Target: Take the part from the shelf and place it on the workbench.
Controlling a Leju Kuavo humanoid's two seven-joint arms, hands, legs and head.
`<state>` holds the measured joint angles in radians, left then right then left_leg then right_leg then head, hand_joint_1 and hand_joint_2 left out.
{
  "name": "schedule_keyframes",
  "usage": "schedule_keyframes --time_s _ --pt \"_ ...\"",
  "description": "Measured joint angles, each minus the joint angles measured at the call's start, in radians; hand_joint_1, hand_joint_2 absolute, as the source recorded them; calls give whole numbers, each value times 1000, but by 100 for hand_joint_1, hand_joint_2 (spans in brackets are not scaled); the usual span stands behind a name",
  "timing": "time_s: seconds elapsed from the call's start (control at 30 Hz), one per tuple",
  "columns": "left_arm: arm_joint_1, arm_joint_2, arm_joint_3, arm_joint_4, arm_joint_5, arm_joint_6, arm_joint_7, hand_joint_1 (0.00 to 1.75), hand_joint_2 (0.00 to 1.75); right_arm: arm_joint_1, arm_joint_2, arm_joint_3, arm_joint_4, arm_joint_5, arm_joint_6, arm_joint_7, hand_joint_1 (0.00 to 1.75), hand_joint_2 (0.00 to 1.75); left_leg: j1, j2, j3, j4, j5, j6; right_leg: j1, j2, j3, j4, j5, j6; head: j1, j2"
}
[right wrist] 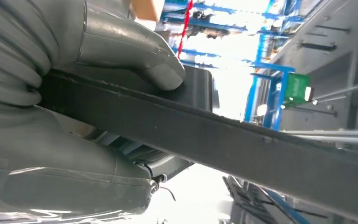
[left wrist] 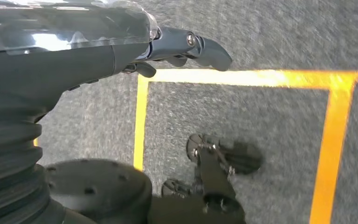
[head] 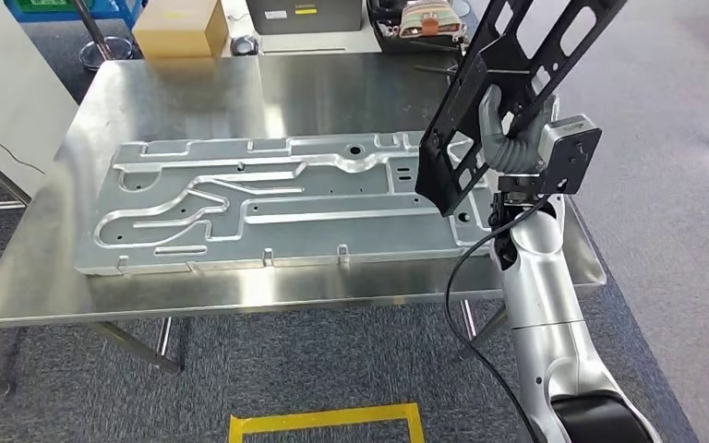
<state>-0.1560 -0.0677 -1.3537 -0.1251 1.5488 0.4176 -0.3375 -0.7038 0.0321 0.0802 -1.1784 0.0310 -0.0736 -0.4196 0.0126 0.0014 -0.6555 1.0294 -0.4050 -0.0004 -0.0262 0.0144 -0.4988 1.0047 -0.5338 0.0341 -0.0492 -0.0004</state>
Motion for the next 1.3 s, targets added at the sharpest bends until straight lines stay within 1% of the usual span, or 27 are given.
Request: schedule_keyframes --time_s 0.07,0.1,0.13,0.2,0.23,0.27,0.3,0.33,0.37,0.4,0.43,0.47,0.53,0.6,0.63,0.7,0.73,0.77,0.8,0.87,0.9,0.93,1.03,1.1,1.17,1.23,1.3 --pt "-2 1 0 0 1 0 -1 0 175 -24 -6 -2 9 8 -5 1 175 175 2 -3 20 -11 -9 15 -1 -4 -11 36 -1 7 0 0" --pt "-4 1 1 0 2 0 -3 0 175 -34 -9 -2 14 21 -14 3 175 175 3 -4 33 -18 -14 21 -2 -6 -34 80 -8 9 0 0" --pt "-5 2 1 0 4 -2 -4 0 175 -45 -12 -2 22 46 -32 12 175 175 4 -5 46 -23 -19 25 -2 -8 -71 141 -24 10 0 0" --pt "-4 1 3 0 11 -9 -7 0 175 -83 -25 -1 51 131 -88 52 175 175 2 -9 67 -26 -33 30 0 -9 -155 254 -78 12 0 0" --pt "-1 0 6 0 15 -14 -8 0 175 -119 -35 0 75 187 -121 83 175 175 1 -11 77 -27 -41 30 1 -9 -188 279 -98 11 0 0" --pt "2 0 10 0 17 -18 -8 0 175 -166 -46 2 105 249 -150 116 175 175 -1 -14 86 -27 -49 31 2 -9 -207 272 -97 8 0 0" --pt "6 -1 15 0 19 -21 -8 0 175 -224 -57 6 140 315 -174 151 175 175 -3 -17 95 -27 -57 31 4 -9 -214 235 -69 3 0 0" --pt "9 -1 20 0 21 -23 -7 0 175 -288 -69 13 180 385 -190 187 175 175 -6 -19 102 -27 -65 31 8 -9 -213 174 -10 -5 0 0" --pt "11 -3 24 0 21 -24 -5 0 175 -350 -79 24 224 458 -199 223 175 175 -8 -21 109 -25 -73 29 12 -9 -208 109 58 -14 0 0" --pt "14 -5 27 0 21 -24 -3 0 175 -408 -88 39 270 534 -201 258 175 175 -10 -23 113 -25 -80 25 17 -9 -201 56 114 -21 0 0" --pt "16 -7 31 -1 21 -23 -1 0 175 -459 -93 60 316 610 -197 290 175 175 -10 -24 116 -25 -86 20 22 -9 -196 23 152 -27 0 0" --pt "17 -9 34 -1 21 -23 2 0 175 -502 -96 86 359 687 -192 315 175 175 -10 -25 120 -26 -92 13 27 -9 -193 11 161 -32 0 0" --pt "10 -10 40 -2 20 -19 9 0 175 -569 -97 154 434 840 -185 350 175 175 -9 -24 127 -28 -101 2 27 -11 -181 4 156 -42 1 0" --pt "-4 -12 42 -2 15 -16 12 0 175 -603 -89 234 504 987 -196 386 175 175 -9 -19 117 15 -122 -7 20 -13 -156 -11 150 -50 1 0" --pt "-9 -12 42 -2 12 -15 14 0 175 -606 -81 278 541 1060 -201 411 175 175 -7 -15 95 67 -143 -12 19 -14 -141 -18 147 -53 1 0" --pt "-15 -14 42 -2 6 -15 19 0 175 -594 -58 373 617 1205 -197 470 175 175 -4 -10 28 198 -188 -23 19 -13 -119 -22 136 -57 1 0" --pt "-17 -14 42 -2 4 -15 23 0 175 -584 -44 420 650 1264 -188 496 175 175 -2 -9 -6 243 -194 -27 19 -11 -112 -21 131 -58 1 0" --pt "-19 -15 42 -2 3 -15 27 0 175 -575 -28 462 676 1306 -178 515 175 175 -2 -9 -28 253 -180 -29 19 -7 -108 -19 126 -58 1 0" --pt "-22 -16 42 -2 2 -15 32 0 175 -570 -11 497 697 1332 -167 527 175 175 -1 -9 -32 223 -144 -29 19 -4 -106 -16 122 -57 1 0" --pt "-26 -17 42 -2 2 -14 40 0 175 -569 23 546 730 1353 -143 531 175 175 -1 -8 -4 95 -45 -25 19 1 -100 -10 112 -54 1 0" --pt "-27 -17 42 -2 1 -14 43 0 175 -569 36 561 742 1358 -131 527 175 175 -2 -8 11 41 -11 -22 20 2 -98 -9 109 -51 1 0" --pt "-28 -17 42 -2 1 -13 45 0 175 -570 43 570 751 1360 -123 524 175 175 -3 -7 19 8 7 -19 21 2 -96 -8 107 -49 1 0" --pt "-28 -17 42 -2 1 -12 47 0 175 -570 49 577 759 1361 -116 520 175 175 -4 -7 20 -4 5 -17 22 2 -95 -8 106 -48 1 0" --pt "-30 -21 42 -2 1 -8 52 0 175 -564 65 590 771 1361 -108 508 175 175 -7 -6 24 -19 4 -11 24 1 -100 -5 105 -46 1 0" --pt "-34 -28 41 -3 0 4 60 0 175 -541 114 611 796 1356 -109 485 175 175 -10 -8 27 -32 8 -3 24 0 -104 -3 101 -46 1 0" --pt "-39 -33 41 -3 -4 13 64 0 175 -516 160 625 812 1350 -122 473 175 175 -11 -10 26 -32 10 1 23 -2 -102 -6 101 -47 1 0" --pt "-44 -34 40 -3 -8 14 63 0 175 -500 185 633 819 1352 -131 470 175 175 -12 -10 26 -32 10 2 23 -2 -101 -8 102 -45 1 0"
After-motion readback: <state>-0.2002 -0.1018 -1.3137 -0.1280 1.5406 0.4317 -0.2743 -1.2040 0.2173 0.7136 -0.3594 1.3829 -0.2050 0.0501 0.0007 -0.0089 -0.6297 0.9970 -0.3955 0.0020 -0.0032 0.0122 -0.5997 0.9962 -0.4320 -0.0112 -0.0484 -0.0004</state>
